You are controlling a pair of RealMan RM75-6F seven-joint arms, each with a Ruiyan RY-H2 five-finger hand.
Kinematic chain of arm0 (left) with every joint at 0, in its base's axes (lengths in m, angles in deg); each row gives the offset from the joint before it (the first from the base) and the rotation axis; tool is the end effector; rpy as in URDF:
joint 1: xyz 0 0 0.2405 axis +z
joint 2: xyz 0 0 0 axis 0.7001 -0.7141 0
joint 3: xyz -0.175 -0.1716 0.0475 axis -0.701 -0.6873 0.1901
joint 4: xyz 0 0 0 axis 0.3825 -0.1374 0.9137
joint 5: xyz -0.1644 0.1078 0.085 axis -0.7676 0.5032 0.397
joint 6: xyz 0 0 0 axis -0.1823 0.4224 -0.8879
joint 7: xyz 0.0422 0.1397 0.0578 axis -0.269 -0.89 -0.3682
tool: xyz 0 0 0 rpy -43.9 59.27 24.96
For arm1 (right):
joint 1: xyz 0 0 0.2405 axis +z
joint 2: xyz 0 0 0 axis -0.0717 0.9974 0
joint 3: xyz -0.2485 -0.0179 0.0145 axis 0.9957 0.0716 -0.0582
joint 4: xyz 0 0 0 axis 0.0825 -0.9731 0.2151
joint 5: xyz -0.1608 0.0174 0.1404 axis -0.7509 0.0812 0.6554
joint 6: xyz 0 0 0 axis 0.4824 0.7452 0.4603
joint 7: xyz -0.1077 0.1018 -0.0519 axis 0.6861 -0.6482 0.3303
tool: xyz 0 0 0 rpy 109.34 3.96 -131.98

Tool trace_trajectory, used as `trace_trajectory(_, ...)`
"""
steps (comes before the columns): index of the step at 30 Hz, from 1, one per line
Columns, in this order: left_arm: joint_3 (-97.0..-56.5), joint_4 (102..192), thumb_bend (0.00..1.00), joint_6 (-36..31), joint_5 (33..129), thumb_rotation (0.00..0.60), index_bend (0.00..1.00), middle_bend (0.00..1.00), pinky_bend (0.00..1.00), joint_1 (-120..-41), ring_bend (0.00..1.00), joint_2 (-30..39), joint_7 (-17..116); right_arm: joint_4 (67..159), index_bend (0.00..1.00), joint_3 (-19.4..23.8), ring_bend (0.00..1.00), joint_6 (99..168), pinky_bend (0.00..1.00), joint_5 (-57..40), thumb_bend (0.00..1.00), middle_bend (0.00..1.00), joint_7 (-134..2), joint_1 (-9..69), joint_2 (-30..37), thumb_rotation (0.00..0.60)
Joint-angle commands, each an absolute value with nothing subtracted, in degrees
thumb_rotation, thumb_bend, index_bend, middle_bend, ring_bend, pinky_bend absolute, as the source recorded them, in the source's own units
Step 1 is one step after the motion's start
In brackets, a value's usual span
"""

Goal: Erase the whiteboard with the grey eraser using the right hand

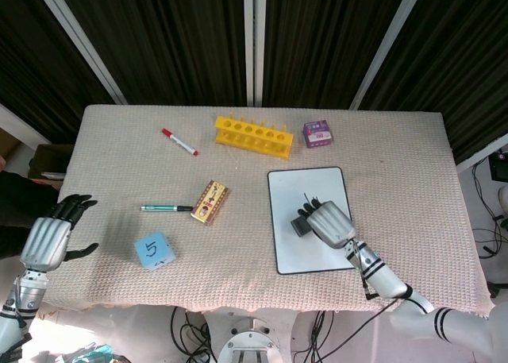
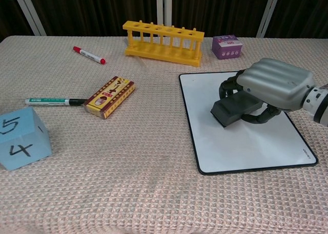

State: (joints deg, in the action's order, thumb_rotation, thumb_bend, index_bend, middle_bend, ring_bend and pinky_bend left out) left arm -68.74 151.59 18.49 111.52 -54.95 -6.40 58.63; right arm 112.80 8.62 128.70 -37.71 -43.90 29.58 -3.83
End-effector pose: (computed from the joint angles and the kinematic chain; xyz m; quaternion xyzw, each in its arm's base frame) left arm -0.3141 0.2183 0.1184 -0.6398 -0.3572 -0.4263 0.5304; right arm -0.1844 -0.3075 -0.0370 0.8289 -0.1831 0.3332 0.4102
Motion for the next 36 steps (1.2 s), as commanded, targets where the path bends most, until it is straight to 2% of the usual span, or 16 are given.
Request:
trace_trajectory(1, -68.69, 151.07, 0.0, 18.5, 111.41, 0.6, 0.22, 0.17, 0.28, -54.78, 0.13, -6.29, 59.2, 111.3, 0.95, 6.75, 0.67, 126.95, 0.78, -35.15, 0.35, 0.79, -42.77, 30.93, -5.13, 0.6)
trace_trajectory(7, -68.84, 150.13, 0.0, 18.76, 111.18, 0.6, 0.22, 0.17, 0.27, -54.51, 0.13, -6.42, 60.34, 107.55, 0.95, 3.57, 0.67, 123.16, 0.78, -30.03, 0.35, 0.79, -41.1, 33.81, -7.52, 0.6)
trace_trajectory(13, -69.01, 149.42, 0.0, 18.52, 110.73, 0.6, 0.22, 0.17, 0.27, -54.39, 0.13, -6.55, 61.1, 103.32, 0.95, 2.35, 0.67, 120.72, 0.78, -26.69, 0.36, 0.79, -40.57, 35.91, -10.09, 0.6)
trace_trajectory(23, -69.25, 148.81, 0.0, 17.94, 110.47, 0.6, 0.22, 0.17, 0.27, -54.61, 0.13, -6.32, 61.6, 96.48, 0.95, 0.58, 0.67, 120.91, 0.78, -24.27, 0.38, 0.79, -42.74, 38.63, -14.68, 0.6)
trace_trajectory(30, -69.34, 149.0, 0.0, 18.17, 110.47, 0.6, 0.22, 0.17, 0.27, -54.47, 0.13, -6.7, 61.56, 96.09, 0.95, 0.89, 0.67, 122.56, 0.78, -24.59, 0.38, 0.79, -44.25, 38.97, -14.42, 0.6)
trace_trajectory(36, -69.19, 149.54, 0.0, 18.32, 110.89, 0.6, 0.22, 0.17, 0.27, -54.45, 0.13, -6.7, 61.13, 99.5, 0.95, 3.25, 0.67, 120.65, 0.78, -23.62, 0.38, 0.79, -42.84, 37.92, -11.42, 0.6)
